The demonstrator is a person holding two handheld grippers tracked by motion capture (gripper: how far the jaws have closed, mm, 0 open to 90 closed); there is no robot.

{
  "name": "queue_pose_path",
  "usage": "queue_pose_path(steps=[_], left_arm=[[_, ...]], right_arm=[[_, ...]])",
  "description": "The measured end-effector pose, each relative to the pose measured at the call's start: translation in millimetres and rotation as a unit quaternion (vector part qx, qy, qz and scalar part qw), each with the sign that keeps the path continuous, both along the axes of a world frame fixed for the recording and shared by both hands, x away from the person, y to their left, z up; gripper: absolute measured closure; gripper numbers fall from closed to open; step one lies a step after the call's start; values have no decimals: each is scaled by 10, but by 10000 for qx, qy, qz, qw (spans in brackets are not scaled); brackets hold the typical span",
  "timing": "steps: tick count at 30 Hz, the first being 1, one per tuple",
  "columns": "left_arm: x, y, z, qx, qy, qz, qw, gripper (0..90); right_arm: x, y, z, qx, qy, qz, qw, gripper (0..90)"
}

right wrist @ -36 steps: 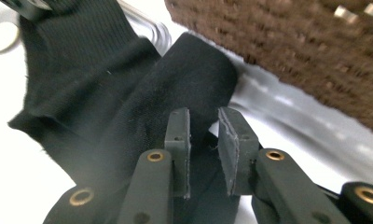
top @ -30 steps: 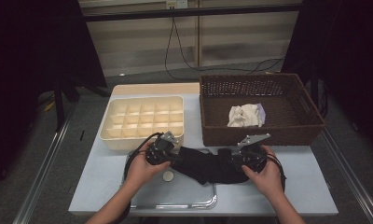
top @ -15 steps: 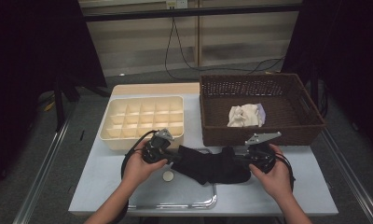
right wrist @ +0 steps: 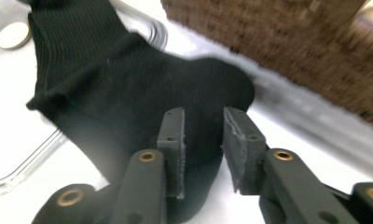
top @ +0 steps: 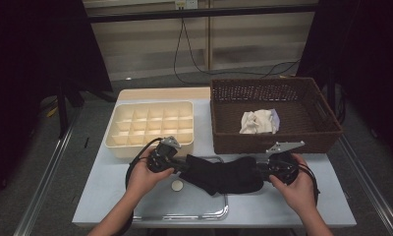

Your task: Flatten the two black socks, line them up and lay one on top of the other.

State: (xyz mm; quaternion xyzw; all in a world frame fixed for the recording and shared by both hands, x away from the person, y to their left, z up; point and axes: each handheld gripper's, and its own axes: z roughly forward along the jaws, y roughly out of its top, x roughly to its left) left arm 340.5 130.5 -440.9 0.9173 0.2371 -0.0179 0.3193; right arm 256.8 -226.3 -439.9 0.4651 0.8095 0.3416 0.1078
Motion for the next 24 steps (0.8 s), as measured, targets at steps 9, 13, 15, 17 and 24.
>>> queue_pose_path(steps=[9, 13, 15, 17, 24], left_arm=[[-14, -33, -14, -71, 23, 61, 10000, 808], [-9, -26, -10, -52, 18, 45, 10000, 808], [-5, -19, -4, -74, 17, 61, 10000, 808], [-5, -10, 4, -129, 17, 92, 9999, 808], [-2, 40, 71, -271, 9, 117, 9996, 808]], right_arm=[[11, 268, -33, -8, -32, 472, 9989, 607], [45, 436, -176, -272, 63, 763, 9967, 695], [56, 465, -225, -441, 135, 829, 9955, 834], [56, 458, -234, -410, 200, 837, 9954, 870], [13, 324, -47, -98, 58, 682, 9976, 878]])
